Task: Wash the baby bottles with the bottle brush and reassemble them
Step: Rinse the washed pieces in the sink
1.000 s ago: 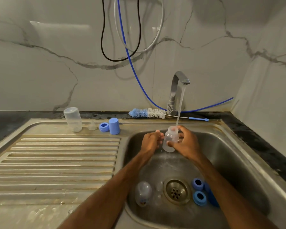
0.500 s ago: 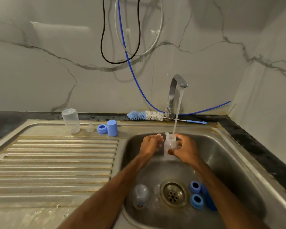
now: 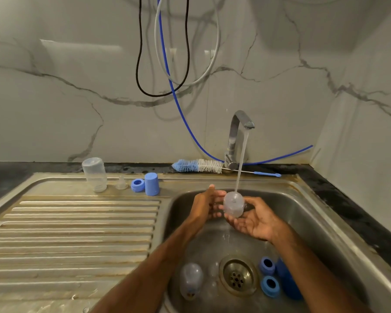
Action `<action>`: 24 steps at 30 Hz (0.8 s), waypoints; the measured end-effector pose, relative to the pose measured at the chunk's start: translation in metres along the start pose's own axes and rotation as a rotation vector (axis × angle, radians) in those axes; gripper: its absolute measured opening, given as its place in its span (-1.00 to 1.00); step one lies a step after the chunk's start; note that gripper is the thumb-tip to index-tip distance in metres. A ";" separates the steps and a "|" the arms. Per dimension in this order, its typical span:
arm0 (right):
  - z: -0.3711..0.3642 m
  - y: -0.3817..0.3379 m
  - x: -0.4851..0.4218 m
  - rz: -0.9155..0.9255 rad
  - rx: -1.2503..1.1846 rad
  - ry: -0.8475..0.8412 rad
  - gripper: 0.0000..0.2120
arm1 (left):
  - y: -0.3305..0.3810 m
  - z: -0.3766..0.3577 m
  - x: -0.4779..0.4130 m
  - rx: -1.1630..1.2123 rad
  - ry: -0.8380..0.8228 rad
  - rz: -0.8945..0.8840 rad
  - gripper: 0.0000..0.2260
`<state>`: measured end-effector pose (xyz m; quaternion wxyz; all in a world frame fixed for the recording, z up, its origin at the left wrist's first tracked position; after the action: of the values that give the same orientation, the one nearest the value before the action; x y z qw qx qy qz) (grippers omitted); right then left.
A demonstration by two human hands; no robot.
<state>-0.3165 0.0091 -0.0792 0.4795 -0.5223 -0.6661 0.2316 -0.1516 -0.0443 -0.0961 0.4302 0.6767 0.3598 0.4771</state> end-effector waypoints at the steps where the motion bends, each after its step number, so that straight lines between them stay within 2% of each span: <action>1: 0.002 0.001 -0.002 -0.026 -0.066 -0.005 -0.43 | 0.001 -0.001 0.001 0.025 -0.005 0.011 -0.57; 5: 0.003 0.000 -0.004 -0.049 -0.167 -0.039 -0.34 | 0.001 -0.002 0.001 0.058 -0.034 0.021 -0.57; 9: -0.001 -0.004 0.000 0.072 -0.015 -0.042 -0.51 | 0.000 0.000 -0.001 0.021 -0.030 -0.003 -0.57; 11: -0.004 -0.002 -0.001 0.173 0.215 -0.016 -0.56 | -0.004 0.004 -0.003 -0.043 -0.004 -0.030 -0.61; 15: -0.016 0.004 -0.002 0.445 0.807 0.087 -0.56 | -0.014 0.011 -0.009 -0.214 0.055 -0.103 -0.84; 19: -0.026 0.006 -0.001 0.647 1.026 0.152 -0.38 | -0.015 0.010 -0.011 -0.247 0.093 -0.107 -0.88; 21: -0.025 0.006 -0.001 0.651 1.029 0.190 -0.38 | -0.012 0.009 -0.008 -0.237 0.070 -0.115 -0.83; 22: -0.022 0.005 -0.001 0.625 0.928 0.220 -0.41 | -0.011 0.008 -0.007 -0.242 0.040 -0.118 -0.79; 24: -0.018 0.003 0.000 0.520 0.527 0.194 -0.44 | -0.007 0.005 -0.002 -0.233 -0.018 -0.139 -0.77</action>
<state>-0.2994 0.0064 -0.0742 0.5833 -0.5522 -0.3805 0.4582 -0.1480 -0.0448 -0.1038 0.5411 0.5999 0.3438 0.4786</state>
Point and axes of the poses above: each hand's wrist, its own x-axis away from the middle knuckle, its own z-axis out of the back of the hand, y = z × x, the point moved 1 cm from there along -x, towards the middle knuckle, and after that the axes turned 12 degrees about z, right-handed, at the moved point
